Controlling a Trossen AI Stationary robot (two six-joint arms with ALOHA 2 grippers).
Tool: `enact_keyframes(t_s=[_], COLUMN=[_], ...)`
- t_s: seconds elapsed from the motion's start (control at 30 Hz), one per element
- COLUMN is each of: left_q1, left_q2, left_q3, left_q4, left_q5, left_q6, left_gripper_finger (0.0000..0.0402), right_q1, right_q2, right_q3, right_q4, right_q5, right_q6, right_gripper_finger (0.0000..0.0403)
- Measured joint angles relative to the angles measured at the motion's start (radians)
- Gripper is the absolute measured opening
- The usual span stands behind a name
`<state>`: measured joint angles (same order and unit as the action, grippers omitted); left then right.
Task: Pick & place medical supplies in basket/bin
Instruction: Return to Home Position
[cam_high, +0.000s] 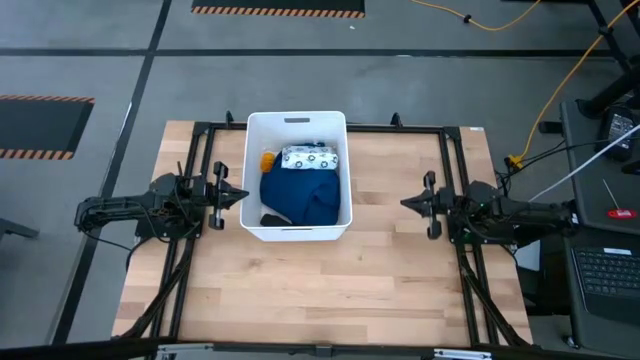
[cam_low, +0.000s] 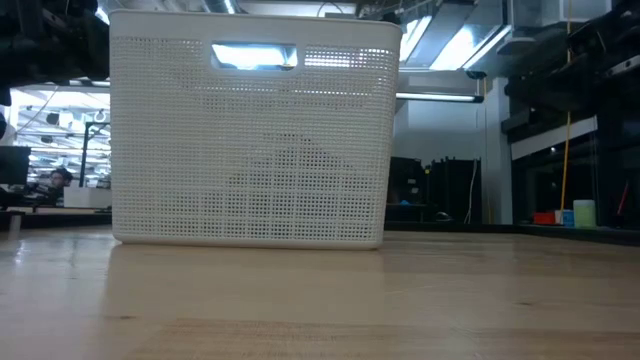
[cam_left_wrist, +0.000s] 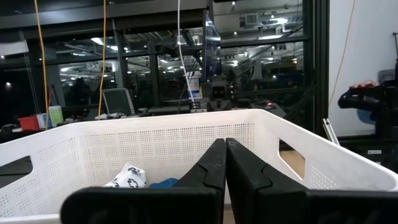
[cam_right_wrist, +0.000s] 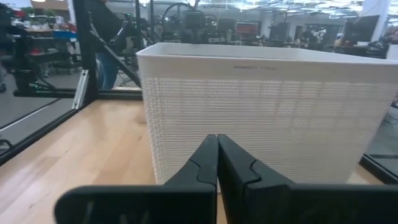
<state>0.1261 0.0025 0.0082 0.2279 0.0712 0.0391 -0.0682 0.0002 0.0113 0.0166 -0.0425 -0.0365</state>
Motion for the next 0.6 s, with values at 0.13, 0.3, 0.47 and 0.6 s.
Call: enact_keyframes(t_s=[0.13, 0.3, 0.47, 0.6], left_q1=[0.0, 0.0, 0.0, 0.0], left_q2=[0.0, 0.0, 0.0, 0.0], left_q3=[0.0, 0.0, 0.0, 0.0], left_q4=[0.0, 0.0, 0.0, 0.0], left_q5=[0.0, 0.0, 0.0, 0.001], left_q6=[0.0, 0.0, 0.0, 0.0], left_gripper_finger=[0.0006, 0.0004, 0.0006, 0.0008], right_q1=[0.037, 0.096, 0.113, 0.113], right_q2=[0.0, 0.0, 0.003, 0.003], right_q3=[0.0, -0.001, -0.001, -0.001], right_q4=[0.0, 0.001, 0.001, 0.002], right_q5=[0.0, -0.001, -0.003, -0.003], right_q6=[-0.017, 0.0, 0.005, 0.004], right_gripper_finger=[0.0005, 0.0005, 0.0005, 0.0005])
